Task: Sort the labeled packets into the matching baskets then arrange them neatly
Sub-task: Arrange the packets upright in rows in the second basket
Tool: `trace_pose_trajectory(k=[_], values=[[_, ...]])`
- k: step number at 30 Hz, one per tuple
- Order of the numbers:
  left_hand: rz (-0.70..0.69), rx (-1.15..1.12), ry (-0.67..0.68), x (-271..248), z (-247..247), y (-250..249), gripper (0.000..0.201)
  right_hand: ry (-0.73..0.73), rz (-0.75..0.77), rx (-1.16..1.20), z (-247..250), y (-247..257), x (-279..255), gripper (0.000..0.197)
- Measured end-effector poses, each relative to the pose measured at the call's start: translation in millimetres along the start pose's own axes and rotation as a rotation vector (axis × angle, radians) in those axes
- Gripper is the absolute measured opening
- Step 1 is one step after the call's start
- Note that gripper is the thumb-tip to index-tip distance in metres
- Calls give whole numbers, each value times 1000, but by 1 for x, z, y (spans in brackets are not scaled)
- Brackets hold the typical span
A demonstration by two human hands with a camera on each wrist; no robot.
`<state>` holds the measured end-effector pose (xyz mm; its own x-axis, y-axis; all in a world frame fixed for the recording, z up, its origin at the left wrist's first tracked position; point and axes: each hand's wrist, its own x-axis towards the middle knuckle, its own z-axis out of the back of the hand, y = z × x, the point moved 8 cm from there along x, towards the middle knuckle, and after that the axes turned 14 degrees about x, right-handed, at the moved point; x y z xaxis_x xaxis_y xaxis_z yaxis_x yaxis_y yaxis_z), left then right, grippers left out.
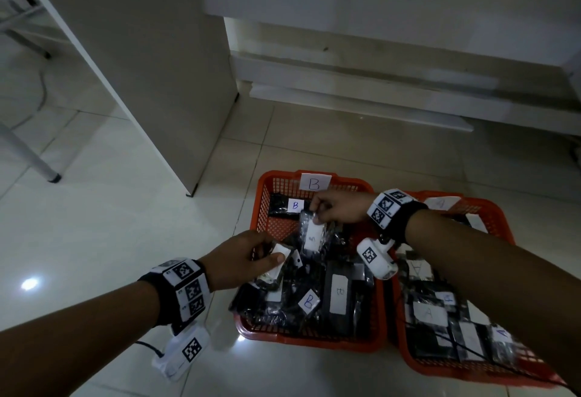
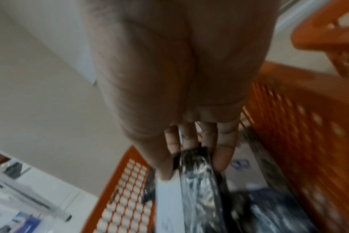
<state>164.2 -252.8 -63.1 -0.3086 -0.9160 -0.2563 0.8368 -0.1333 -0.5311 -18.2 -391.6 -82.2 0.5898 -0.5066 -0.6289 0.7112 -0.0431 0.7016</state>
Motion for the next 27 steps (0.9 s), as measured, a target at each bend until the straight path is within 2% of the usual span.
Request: trace_pose_trajectory(k=[4,7,11,14,19,21,24,27], values=[[-19,7,8,1,1,-3,45,-168,15,-3,34,14,-5,43],[-39,-11,18,0,3,-6,49,-200,4,89,38,14,-7,53],[-70,-6,65,0,5,-11,51,-292,-45,232,33,8,-10,35],[-49,20,84,5,9,-11,54,-297,-136,303,27,1,-12,29],[-4,34,54,22,25,2,30,-260,-166,450,19,-3,-14,22],[63,41,-61,27,38,9,23,-245,-157,515,16,-2,-15,23],[222,9,-243,34,58,20,42,-220,-108,603,11,9,-18,24],[327,-74,-148,48,57,28,58,-177,-35,665,3,25,-20,24]])
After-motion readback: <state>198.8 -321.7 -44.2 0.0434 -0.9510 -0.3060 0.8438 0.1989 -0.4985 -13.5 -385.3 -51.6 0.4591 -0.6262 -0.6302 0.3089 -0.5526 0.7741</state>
